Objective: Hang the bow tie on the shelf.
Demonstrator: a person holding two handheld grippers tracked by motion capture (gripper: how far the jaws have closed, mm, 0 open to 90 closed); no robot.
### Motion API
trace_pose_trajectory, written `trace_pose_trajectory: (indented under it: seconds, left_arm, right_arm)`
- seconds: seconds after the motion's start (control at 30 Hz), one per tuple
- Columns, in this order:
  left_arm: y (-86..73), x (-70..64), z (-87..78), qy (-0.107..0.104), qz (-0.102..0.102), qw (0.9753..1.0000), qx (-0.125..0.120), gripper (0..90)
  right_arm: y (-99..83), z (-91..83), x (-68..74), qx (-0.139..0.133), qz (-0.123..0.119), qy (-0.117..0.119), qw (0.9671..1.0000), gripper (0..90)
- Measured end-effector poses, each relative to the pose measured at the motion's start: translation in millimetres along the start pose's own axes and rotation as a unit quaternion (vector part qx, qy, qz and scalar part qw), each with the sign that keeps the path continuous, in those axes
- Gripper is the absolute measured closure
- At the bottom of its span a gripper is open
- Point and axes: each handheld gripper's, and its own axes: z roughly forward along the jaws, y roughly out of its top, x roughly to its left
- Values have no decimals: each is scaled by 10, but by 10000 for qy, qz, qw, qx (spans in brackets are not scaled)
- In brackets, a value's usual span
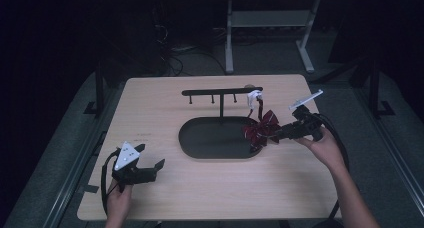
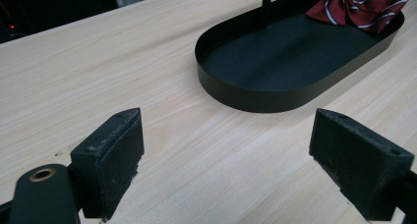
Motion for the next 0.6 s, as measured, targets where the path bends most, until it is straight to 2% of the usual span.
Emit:
trace_pose_trajectory:
  seconds: [0.13,0.33,0.6]
  left_arm:
    - [3,-5,7,-12,-21,10000,2,130]
    - [16,-29,34,-52,88,9999,36,130]
    - [7,-23,34,-42,39,10000,33,130]
  right_arm:
    - [-73,27,-3,3,13,18,10000,552]
    - [-179,36,-29,-34,44,34,10000,546]
    - [-278,39,-27,-41,143,38,9999,540]
